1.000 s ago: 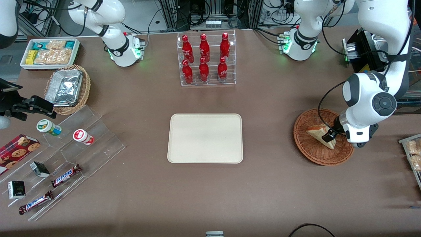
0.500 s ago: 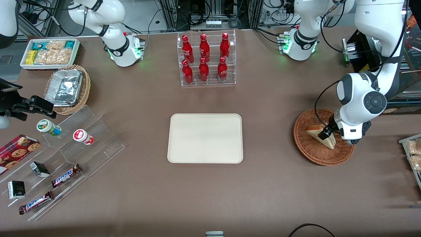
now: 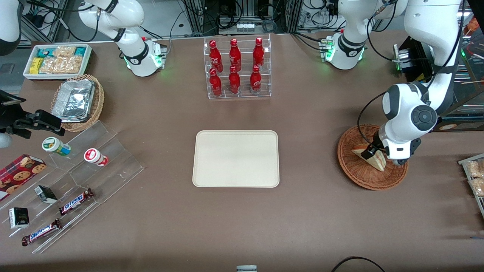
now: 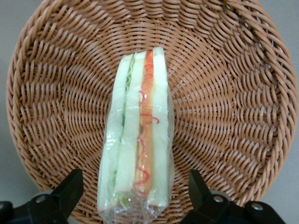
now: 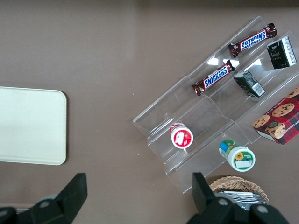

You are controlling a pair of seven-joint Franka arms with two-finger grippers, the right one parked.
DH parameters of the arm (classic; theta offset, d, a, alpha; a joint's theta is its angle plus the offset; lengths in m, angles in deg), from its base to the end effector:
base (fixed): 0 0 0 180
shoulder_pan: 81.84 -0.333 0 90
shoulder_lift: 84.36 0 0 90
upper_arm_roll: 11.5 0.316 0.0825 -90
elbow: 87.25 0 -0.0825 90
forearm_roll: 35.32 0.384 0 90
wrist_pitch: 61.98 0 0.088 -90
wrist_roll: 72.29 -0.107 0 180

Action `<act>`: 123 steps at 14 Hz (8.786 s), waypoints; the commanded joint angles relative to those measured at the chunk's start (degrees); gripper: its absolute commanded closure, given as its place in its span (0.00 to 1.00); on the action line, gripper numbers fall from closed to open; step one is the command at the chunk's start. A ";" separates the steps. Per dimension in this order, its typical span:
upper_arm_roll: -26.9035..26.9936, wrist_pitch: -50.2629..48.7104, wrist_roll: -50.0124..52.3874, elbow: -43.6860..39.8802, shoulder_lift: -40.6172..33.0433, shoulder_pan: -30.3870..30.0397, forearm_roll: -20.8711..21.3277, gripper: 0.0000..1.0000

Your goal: Place sandwich from basket to tray

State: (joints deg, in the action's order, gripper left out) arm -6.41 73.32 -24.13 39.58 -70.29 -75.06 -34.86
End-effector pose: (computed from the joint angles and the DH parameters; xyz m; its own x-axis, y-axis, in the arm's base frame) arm 0.5400 -0.0157 0.2589 0.6921 0.7204 -0.0447 0.7155 -0.6929 -0.0899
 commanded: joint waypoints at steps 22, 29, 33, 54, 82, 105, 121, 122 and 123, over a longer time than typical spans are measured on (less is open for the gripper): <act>0.45 -13.99 0.79 -5.44 -7.30 6.38 1.83 0.73; 0.27 -24.04 0.36 -19.32 -5.19 12.89 0.43 0.73; 0.18 -24.30 0.62 -26.44 -0.55 19.03 0.16 0.69; -1.40 -9.27 -0.26 -33.66 18.36 38.48 1.04 0.71; -0.17 -16.98 12.29 -33.58 8.19 38.22 3.06 0.00; -0.96 -49.96 -20.45 -32.96 -20.21 6.33 0.78 0.00; -12.39 -51.55 -38.14 -34.02 -21.28 -12.59 -2.91 0.00; -12.30 -51.54 -38.14 -34.10 -21.19 -12.50 -2.83 0.00; -12.30 -51.72 -38.14 -34.10 -21.45 -12.41 -2.74 0.00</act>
State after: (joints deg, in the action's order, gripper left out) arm -18.26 22.59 -61.07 5.88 -90.85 -86.98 -36.83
